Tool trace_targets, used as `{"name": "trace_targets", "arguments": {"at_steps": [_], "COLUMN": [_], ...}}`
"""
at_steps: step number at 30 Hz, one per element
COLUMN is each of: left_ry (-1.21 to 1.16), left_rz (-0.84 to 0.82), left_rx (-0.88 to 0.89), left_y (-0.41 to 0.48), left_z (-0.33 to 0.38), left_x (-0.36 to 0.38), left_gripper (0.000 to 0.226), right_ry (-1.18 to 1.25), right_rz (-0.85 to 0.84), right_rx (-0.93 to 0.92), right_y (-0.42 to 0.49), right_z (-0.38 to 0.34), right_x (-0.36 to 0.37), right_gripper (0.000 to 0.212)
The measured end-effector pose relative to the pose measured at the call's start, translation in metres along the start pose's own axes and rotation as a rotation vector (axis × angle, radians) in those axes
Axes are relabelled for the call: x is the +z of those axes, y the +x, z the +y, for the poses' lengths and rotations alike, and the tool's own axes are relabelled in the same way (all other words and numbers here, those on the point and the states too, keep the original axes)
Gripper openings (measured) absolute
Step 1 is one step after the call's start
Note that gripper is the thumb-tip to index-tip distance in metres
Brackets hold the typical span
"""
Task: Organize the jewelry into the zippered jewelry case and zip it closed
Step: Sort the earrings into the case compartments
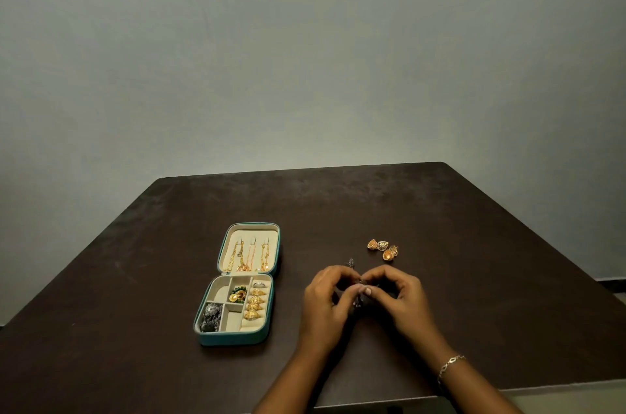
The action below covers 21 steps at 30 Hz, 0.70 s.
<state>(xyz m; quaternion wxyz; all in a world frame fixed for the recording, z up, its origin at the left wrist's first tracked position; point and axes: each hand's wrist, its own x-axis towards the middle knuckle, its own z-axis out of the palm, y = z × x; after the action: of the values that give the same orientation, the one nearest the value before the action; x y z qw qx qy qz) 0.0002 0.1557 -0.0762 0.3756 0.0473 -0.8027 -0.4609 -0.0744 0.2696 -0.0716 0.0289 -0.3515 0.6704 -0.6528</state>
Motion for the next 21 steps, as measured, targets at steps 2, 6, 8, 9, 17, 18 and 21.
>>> {"name": "trace_targets", "arguments": {"at_steps": [2, 6, 8, 9, 17, 18, 21], "left_ry": [-0.007, -0.082, -0.133, -0.154, -0.322, -0.35, -0.443], "left_rz": [-0.004, 0.02, 0.017, 0.016, -0.024, -0.026, -0.006], "left_rx": [0.005, -0.042, -0.077, -0.099, -0.204, -0.212, -0.24], "left_y": [0.0, 0.001, 0.0, 0.0, 0.018, 0.02, 0.024], "left_z": [0.0, 0.002, 0.005, 0.006, 0.02, 0.022, 0.028], "left_x": [-0.001, -0.003, -0.003, -0.003, -0.009, -0.01, -0.014], "left_gripper": [0.007, 0.009, 0.005, 0.002, 0.002, 0.003, 0.005], "right_ry": [0.008, 0.007, 0.025, 0.039, 0.118, 0.123, 0.158], "right_rz": [-0.012, -0.012, -0.005, -0.001, 0.037, 0.05, 0.09], "right_rx": [0.0, 0.013, 0.019, 0.02, -0.024, -0.023, 0.005], "right_y": [0.0, -0.001, -0.001, -0.001, 0.0, 0.001, 0.003], "right_z": [0.0, 0.002, 0.002, 0.001, -0.012, -0.014, -0.017], "right_x": [0.001, 0.003, 0.004, 0.005, 0.001, 0.001, 0.001], "right_gripper": [0.008, 0.009, 0.009, 0.008, 0.018, 0.019, 0.016]}}
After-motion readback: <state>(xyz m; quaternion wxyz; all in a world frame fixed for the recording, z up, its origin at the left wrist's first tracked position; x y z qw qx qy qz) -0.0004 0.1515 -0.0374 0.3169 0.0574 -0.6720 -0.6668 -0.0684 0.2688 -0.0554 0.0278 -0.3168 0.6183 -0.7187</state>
